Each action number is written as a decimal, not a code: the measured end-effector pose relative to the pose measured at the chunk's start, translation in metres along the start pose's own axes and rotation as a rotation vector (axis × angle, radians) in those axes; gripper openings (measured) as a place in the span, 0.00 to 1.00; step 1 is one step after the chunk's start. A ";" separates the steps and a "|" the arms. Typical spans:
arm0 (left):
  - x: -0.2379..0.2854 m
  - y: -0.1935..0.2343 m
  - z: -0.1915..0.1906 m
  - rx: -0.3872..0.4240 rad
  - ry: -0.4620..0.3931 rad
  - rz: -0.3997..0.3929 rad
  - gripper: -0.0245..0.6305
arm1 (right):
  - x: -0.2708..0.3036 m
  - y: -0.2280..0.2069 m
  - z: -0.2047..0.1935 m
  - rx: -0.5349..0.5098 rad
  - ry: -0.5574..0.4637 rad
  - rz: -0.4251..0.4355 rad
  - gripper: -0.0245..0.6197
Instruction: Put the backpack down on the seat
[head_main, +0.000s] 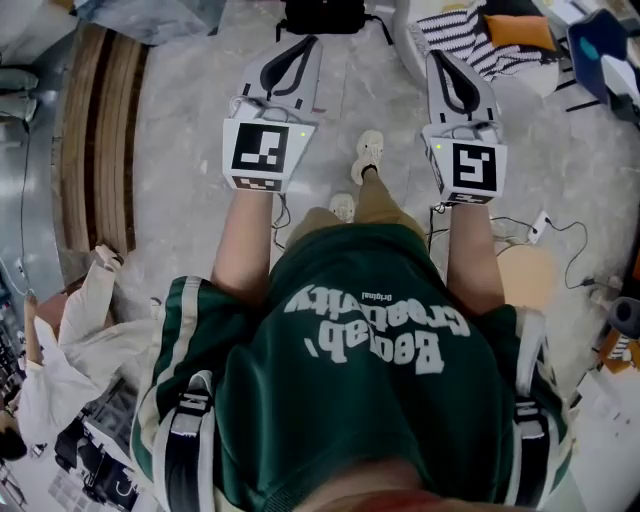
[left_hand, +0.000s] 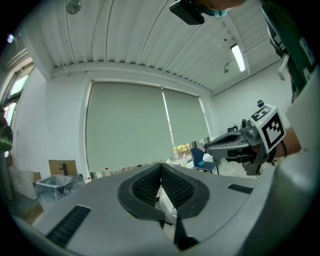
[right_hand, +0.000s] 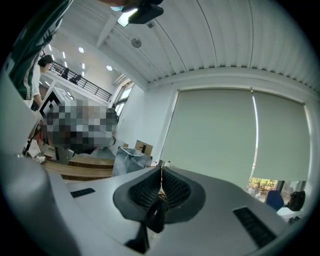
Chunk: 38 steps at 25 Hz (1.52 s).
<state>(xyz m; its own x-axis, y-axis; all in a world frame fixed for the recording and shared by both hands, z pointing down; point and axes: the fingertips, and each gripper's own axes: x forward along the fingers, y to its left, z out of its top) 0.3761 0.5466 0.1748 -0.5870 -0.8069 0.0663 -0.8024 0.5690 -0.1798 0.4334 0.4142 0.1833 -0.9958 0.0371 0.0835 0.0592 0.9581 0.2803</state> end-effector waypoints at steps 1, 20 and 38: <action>0.012 0.004 -0.001 -0.002 0.002 0.004 0.07 | 0.010 -0.009 -0.002 0.004 -0.004 0.002 0.09; 0.299 0.122 -0.016 0.039 0.105 0.139 0.07 | 0.283 -0.189 -0.039 0.067 -0.071 0.129 0.09; 0.445 0.275 -0.075 0.029 0.119 0.061 0.07 | 0.496 -0.196 -0.052 0.059 -0.042 0.150 0.09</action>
<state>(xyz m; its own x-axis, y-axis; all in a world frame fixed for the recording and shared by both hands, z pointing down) -0.1138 0.3560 0.2283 -0.6442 -0.7457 0.1700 -0.7627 0.6098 -0.2155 -0.0689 0.2304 0.2197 -0.9781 0.1921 0.0800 0.2050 0.9558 0.2107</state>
